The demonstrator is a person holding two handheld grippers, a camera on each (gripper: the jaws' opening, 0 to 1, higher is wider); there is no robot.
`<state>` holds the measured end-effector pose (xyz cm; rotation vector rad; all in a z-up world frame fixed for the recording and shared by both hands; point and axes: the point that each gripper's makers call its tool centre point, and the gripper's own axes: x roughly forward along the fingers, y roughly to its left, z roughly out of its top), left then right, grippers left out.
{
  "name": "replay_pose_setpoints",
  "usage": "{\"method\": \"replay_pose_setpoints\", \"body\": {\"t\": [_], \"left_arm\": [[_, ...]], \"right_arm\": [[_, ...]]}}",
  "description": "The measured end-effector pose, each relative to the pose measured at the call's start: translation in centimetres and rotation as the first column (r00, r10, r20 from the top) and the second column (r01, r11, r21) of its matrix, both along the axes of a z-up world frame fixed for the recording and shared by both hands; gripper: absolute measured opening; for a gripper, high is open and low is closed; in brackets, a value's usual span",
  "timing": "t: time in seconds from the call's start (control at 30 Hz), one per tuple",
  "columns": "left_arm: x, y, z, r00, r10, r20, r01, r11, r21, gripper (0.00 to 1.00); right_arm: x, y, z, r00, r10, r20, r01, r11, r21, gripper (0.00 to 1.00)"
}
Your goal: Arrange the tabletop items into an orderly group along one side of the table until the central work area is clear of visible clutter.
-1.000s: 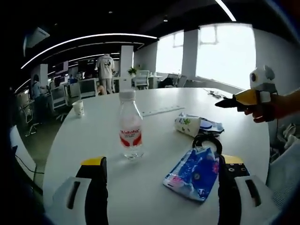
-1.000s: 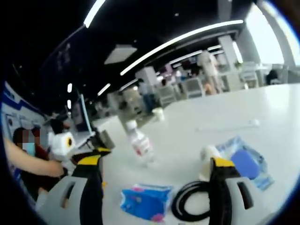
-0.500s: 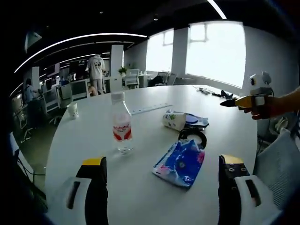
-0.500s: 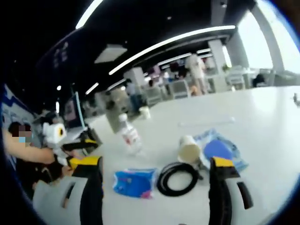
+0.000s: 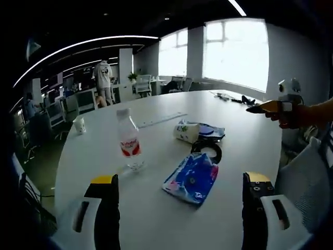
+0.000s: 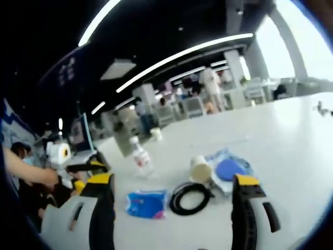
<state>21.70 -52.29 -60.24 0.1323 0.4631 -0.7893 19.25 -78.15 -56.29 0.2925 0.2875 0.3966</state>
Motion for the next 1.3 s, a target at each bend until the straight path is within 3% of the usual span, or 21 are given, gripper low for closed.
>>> {"method": "replay_pose_setpoints", "body": {"t": [0.2, 0.33, 0.53, 0.6, 0.7, 0.73, 0.8, 0.97, 1.03, 1.17, 1.3], "left_arm": [[-0.1, -0.4, 0.0, 0.999, 0.042, -0.011, -0.042, 0.999, 0.018, 0.98], [-0.3, -1.3, -0.2, 0.998, 0.059, -0.012, -0.059, 0.998, 0.033, 0.97], [-0.5, -2.3, -0.8, 0.999, 0.032, -0.018, -0.031, 0.997, 0.066, 0.98], [-0.5, -2.6, -1.1, 1.000, -0.008, -0.003, 0.008, 0.994, 0.110, 0.98], [0.1, -2.7, -1.3, 0.999, -0.034, -0.006, 0.034, 0.993, 0.113, 1.00], [0.4, -2.5, -1.3, 1.000, -0.028, -0.002, 0.028, 0.993, 0.114, 1.00], [1.3, -2.2, -0.7, 1.000, 0.022, -0.017, -0.021, 0.999, 0.040, 1.00], [1.7, -1.8, -0.5, 1.000, 0.006, -0.007, -0.005, 0.998, 0.061, 1.00], [1.9, -1.7, -0.7, 1.000, 0.000, -0.013, 0.000, 0.998, 0.055, 1.00], [2.1, -1.6, -1.4, 0.999, 0.000, -0.043, 0.002, 0.999, 0.051, 0.99], [2.1, -1.6, -1.2, 0.999, -0.009, -0.031, 0.010, 0.998, 0.058, 0.97]], "right_arm": [[0.6, -2.0, 0.7, 1.000, -0.010, 0.021, 0.010, 1.000, 0.024, 0.91], [0.5, -2.9, 0.1, 1.000, 0.020, 0.007, -0.020, 1.000, 0.012, 0.91], [0.6, -3.9, -1.7, 0.999, 0.037, -0.029, -0.038, 0.999, -0.015, 0.91], [0.6, -4.1, -2.4, 0.998, 0.044, -0.046, -0.046, 0.998, -0.045, 0.91], [0.9, -4.5, -2.9, 0.998, 0.039, -0.053, -0.043, 0.997, -0.059, 0.91], [0.9, -4.5, -3.0, 0.997, 0.041, -0.059, -0.045, 0.997, -0.061, 0.91], [0.9, -4.6, -3.1, 0.996, 0.049, -0.069, -0.055, 0.995, -0.088, 0.91], [1.5, -4.3, -3.8, 0.995, 0.054, -0.089, -0.063, 0.993, -0.099, 0.91], [1.3, -3.8, -4.1, 0.993, 0.063, -0.103, -0.078, 0.986, -0.148, 0.90], [1.6, -3.5, -4.0, 0.993, 0.046, -0.107, -0.060, 0.990, -0.125, 0.90], [1.7, -2.8, -4.5, 0.990, 0.047, -0.132, -0.061, 0.992, -0.107, 0.89]]}}
